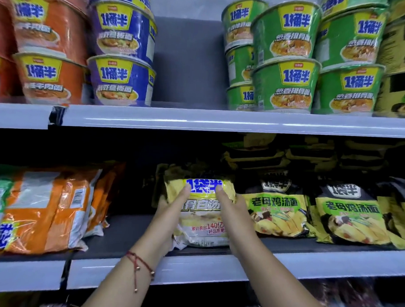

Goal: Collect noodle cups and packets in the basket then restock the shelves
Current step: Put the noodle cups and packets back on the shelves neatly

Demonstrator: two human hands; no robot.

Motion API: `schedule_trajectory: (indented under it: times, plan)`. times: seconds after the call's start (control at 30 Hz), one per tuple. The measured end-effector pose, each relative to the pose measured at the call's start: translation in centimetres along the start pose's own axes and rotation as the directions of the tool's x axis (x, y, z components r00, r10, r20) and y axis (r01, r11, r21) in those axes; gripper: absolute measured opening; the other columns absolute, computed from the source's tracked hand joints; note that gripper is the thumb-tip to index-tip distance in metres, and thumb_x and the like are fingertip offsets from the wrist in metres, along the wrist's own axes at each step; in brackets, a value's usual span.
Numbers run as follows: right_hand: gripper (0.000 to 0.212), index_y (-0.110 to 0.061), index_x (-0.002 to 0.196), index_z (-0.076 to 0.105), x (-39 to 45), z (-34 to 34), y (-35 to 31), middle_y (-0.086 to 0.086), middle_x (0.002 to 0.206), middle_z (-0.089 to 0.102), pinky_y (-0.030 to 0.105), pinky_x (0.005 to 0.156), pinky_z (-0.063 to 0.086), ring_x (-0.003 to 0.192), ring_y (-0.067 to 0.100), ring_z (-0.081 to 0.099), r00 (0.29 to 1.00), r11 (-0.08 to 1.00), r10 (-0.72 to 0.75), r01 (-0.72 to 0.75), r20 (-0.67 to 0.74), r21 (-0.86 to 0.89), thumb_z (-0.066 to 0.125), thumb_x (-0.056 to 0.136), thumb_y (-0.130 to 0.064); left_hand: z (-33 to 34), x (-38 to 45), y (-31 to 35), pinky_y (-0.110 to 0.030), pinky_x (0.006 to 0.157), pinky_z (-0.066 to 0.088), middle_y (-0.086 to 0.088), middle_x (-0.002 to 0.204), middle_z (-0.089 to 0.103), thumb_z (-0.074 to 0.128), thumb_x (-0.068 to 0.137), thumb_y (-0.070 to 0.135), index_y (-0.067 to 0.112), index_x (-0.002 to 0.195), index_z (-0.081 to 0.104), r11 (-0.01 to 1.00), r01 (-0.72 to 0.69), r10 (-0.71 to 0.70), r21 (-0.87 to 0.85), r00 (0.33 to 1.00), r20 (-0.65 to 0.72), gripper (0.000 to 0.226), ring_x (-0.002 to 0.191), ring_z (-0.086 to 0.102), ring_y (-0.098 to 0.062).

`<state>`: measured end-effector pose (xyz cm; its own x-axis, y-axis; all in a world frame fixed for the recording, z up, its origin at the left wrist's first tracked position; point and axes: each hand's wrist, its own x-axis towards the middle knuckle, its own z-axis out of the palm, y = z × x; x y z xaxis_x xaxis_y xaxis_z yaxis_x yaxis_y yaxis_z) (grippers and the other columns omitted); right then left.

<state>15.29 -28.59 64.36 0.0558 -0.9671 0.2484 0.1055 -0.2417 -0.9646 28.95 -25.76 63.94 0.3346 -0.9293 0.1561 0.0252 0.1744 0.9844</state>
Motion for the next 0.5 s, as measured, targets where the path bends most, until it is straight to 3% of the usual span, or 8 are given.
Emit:
schedule_trajectory:
  times: [0.07,0.13,0.23,0.33,0.37,0.4,0.43,0.5]
  plan:
    - [0.101,-0.024,0.150,0.031,0.1,0.5,0.7,-0.002,0.153,0.039,0.050,0.108,0.040,0.136,0.023,0.043,0.993,0.996,-0.082,0.078,-0.081,-0.053,0.053,0.068,-0.077,0.9,-0.2,-0.1,-0.035,0.079,0.051,0.013,0.109,0.072,0.066,0.075,0.069,0.036,0.129,0.049,0.998,-0.055,0.055,0.018,0.998,0.015,0.066,0.087,0.074,-0.015]
    - [0.095,-0.025,0.147,0.035,0.4,0.5,1.3,-0.005,0.149,0.044,0.049,0.107,0.042,0.132,0.021,0.047,0.992,0.993,-0.099,0.094,-0.076,-0.070,0.053,0.069,-0.075,1.1,-0.5,-0.1,-0.031,0.064,0.056,0.008,0.091,0.077,0.067,0.081,0.060,0.034,0.125,0.051,0.998,-0.065,0.065,0.017,0.997,0.028,0.053,0.081,0.075,-0.020]
    - [0.076,-0.023,0.150,0.031,0.7,-0.5,1.3,-0.005,0.151,0.041,0.044,0.109,0.039,0.135,0.021,0.043,0.997,0.996,-0.076,0.077,0.021,-0.054,0.054,0.088,-0.059,0.3,-0.5,0.1,-0.038,0.078,0.056,0.008,0.117,0.070,0.076,0.067,0.065,0.032,0.139,0.041,0.989,-0.112,0.109,0.092,0.993,0.037,0.087,0.089,0.074,-0.021]
    - [0.066,-0.016,0.151,0.028,1.3,-1.7,1.6,0.002,0.153,0.039,0.035,0.102,0.039,0.133,0.021,0.044,0.988,0.962,-0.140,0.153,0.070,-0.228,0.050,0.097,-0.048,-0.7,-0.8,-0.6,-0.038,0.066,0.059,0.008,0.144,0.045,0.083,0.059,0.064,0.052,0.147,-0.012,0.930,-0.136,0.147,0.341,0.989,-0.005,0.131,0.097,0.071,-0.027]
    - [0.071,-0.016,0.154,0.021,1.1,-2.0,1.7,0.004,0.158,0.031,0.035,0.105,0.036,0.139,0.021,0.039,0.981,0.927,-0.180,0.194,0.074,-0.322,0.048,0.098,-0.049,-1.0,-0.8,-1.1,-0.043,0.070,0.060,0.002,0.157,0.026,0.079,0.054,0.071,0.059,0.141,-0.023,0.879,-0.179,0.216,0.442,0.976,-0.036,0.135,0.113,0.064,-0.033]
    - [0.077,-0.017,0.157,0.010,0.5,-2.2,1.6,0.003,0.163,0.018,0.035,0.110,0.031,0.145,0.021,0.028,0.967,0.868,-0.243,0.250,0.074,-0.429,0.045,0.098,-0.051,-1.1,-1.0,-1.6,-0.048,0.088,0.056,0.002,0.164,0.003,0.069,0.055,0.082,0.060,0.137,-0.030,0.780,-0.233,0.320,0.581,0.946,-0.050,0.130,0.133,0.047,-0.037]
    - [0.079,-0.019,0.158,0.002,0.0,-2.3,1.6,0.001,0.165,0.006,0.034,0.115,0.024,0.150,0.020,0.016,0.929,0.762,-0.362,0.342,0.077,-0.549,0.040,0.098,-0.055,-1.1,-1.3,-2.2,-0.049,0.109,0.041,0.004,0.163,-0.015,0.053,0.063,0.087,0.056,0.136,-0.035,0.627,-0.289,0.440,0.723,0.898,-0.023,0.118,0.147,0.021,-0.034]
    - [0.076,-0.020,0.157,0.002,-0.1,-2.5,1.9,0.001,0.165,-0.001,0.035,0.121,0.008,0.152,0.020,0.000,0.743,0.398,-0.629,0.560,0.229,-0.727,0.029,0.098,-0.059,-1.2,-1.4,-3.2,-0.040,0.122,0.006,0.001,0.160,-0.028,0.024,0.087,0.078,0.040,0.145,-0.032,0.251,-0.427,0.657,0.869,0.734,0.171,0.089,0.150,-0.013,-0.021]
